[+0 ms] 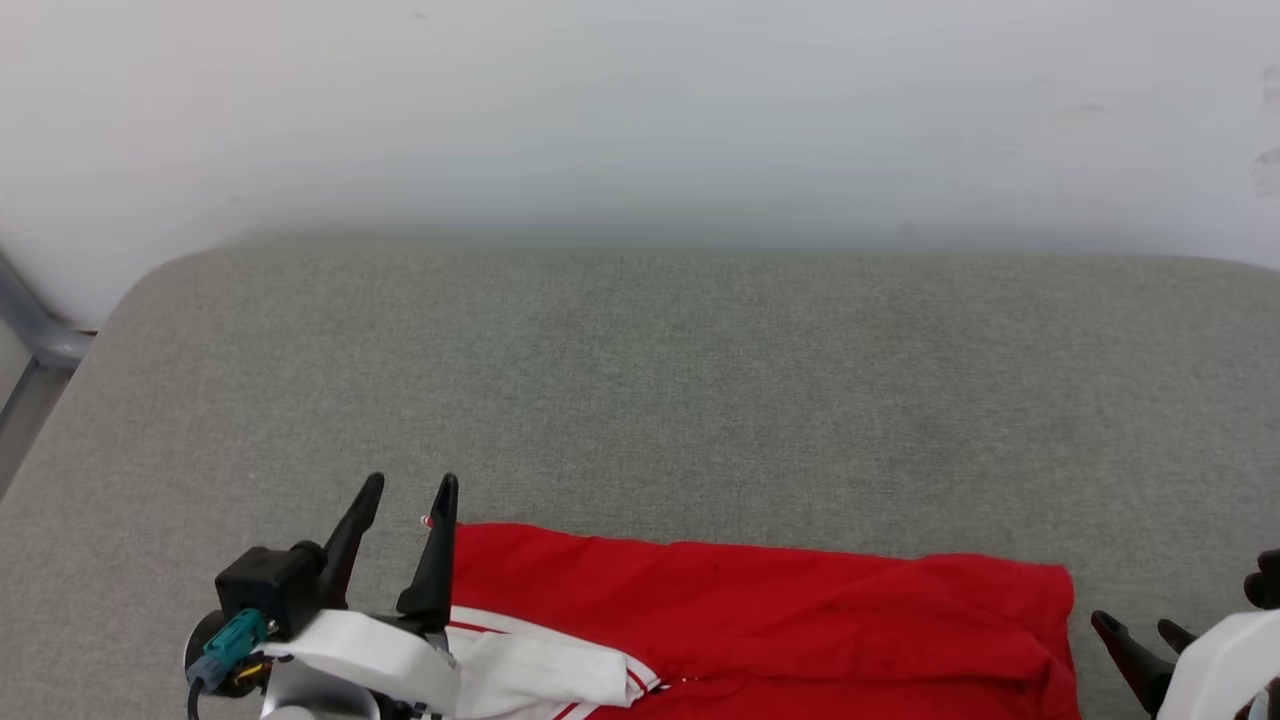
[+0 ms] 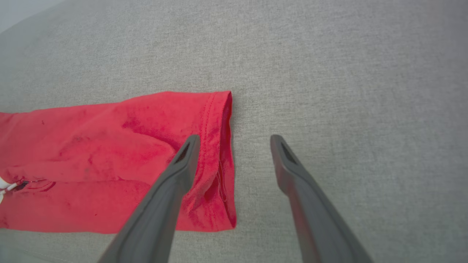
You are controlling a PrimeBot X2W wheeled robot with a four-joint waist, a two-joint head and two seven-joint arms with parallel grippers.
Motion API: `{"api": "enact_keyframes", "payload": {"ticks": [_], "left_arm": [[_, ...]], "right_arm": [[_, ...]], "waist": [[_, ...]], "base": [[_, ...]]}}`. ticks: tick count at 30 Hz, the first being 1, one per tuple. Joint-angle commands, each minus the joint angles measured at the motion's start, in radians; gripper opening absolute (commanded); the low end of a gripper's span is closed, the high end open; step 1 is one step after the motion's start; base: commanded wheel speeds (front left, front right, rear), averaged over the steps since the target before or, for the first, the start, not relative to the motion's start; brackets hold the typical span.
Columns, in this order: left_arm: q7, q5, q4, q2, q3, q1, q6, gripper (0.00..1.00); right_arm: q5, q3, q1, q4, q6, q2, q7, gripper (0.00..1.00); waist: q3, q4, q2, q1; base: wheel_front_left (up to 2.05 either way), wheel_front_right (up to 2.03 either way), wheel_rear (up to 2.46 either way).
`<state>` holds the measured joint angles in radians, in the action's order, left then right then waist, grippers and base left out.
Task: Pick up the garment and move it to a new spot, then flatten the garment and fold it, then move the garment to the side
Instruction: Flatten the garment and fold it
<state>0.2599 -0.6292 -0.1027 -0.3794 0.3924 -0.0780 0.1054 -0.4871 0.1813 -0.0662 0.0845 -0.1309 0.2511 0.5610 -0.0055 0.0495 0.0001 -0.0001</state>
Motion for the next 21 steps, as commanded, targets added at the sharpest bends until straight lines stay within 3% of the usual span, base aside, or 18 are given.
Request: {"api": "enact_keyframes", "payload": {"ticks": [1,18,19,20,21], "left_arm": [[0.006,0.027,0.018,0.015,-0.017,-0.015,0.005,1.0],[0.006,0.194,0.028,0.115,-0.1,-0.037,-0.071,1.0],[0.006,0.199,0.022,0.118,-0.101,-0.037,-0.074,1.0],[0.006,0.203,0.02,0.121,-0.105,-0.041,-0.079,1.0],[0.006,0.208,0.016,0.123,-0.107,-0.043,-0.082,1.0]], "right_arm": [[0.007,-0.006,0.025,-0.004,0.001,0.007,0.029,1.0],[-0.052,-0.113,0.08,0.256,0.0,-0.031,0.248,1.0],[-0.058,-0.117,0.084,0.262,0.0,-0.031,0.253,0.44],[-0.061,-0.12,0.089,0.265,0.0,-0.031,0.252,0.0],[-0.065,-0.122,0.095,0.267,0.0,-0.031,0.253,0.0]], "waist": [[0.012,0.012,-0.0001,0.0001],[0.119,0.084,-0.0001,0.0001],[0.12,0.084,-0.0001,0.0001],[0.121,0.083,-0.0001,0.0001],[0.12,0.082,-0.0001,0.0001]], "base": [[0.0,0.0,0.0],[0.0,0.0,0.0],[0.0,0.0,0.0],[0.0,0.0,0.0],[0.0,0.0,0.0]]}}
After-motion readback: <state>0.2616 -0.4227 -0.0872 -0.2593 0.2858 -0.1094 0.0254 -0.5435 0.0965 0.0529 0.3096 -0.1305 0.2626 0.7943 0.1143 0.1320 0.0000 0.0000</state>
